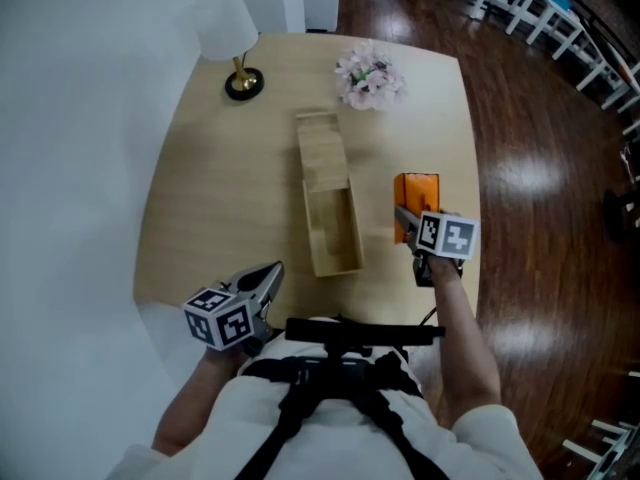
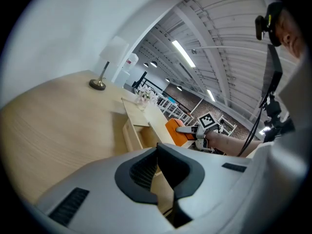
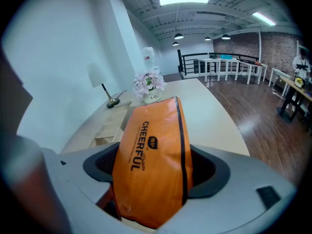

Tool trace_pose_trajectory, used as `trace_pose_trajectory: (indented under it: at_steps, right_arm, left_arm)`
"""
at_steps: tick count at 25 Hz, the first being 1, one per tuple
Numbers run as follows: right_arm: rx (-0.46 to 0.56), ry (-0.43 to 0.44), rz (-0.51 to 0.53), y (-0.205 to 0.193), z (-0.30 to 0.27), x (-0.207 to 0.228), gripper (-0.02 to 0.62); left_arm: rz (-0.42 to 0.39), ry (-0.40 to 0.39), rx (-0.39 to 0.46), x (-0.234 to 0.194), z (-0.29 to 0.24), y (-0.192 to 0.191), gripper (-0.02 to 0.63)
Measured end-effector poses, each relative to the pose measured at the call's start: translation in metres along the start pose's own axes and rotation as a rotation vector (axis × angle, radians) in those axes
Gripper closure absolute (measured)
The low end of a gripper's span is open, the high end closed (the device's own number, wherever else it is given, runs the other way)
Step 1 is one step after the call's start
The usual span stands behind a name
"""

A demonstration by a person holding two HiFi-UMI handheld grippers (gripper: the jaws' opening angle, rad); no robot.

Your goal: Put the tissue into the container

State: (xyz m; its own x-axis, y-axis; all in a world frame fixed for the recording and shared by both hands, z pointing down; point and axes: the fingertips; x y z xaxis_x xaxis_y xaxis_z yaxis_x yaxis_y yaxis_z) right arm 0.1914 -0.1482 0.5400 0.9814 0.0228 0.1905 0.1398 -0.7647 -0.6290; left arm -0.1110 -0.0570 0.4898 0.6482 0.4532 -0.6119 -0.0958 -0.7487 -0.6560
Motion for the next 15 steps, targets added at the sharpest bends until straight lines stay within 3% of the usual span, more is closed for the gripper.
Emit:
trace_pose_trajectory:
  at_steps: [15]
  right_arm:
    - [0.023,0.104,0.079,0.019,0.005,-0.085,0.173]
  left_arm:
    - [0.013,0.000,-0.004,-0.009,0.010,0.000,0.612]
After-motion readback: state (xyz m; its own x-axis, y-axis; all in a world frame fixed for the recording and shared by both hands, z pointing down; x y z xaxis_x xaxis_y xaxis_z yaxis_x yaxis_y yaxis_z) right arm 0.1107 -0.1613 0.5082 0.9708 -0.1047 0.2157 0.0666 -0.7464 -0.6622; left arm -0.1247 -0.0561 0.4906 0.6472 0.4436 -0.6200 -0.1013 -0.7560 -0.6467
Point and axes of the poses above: the fingertips, and each gripper's own axes: z backward along the fingers, x to its right, y out of its top, and after that the axes turned 3 degrees about z, right-handed
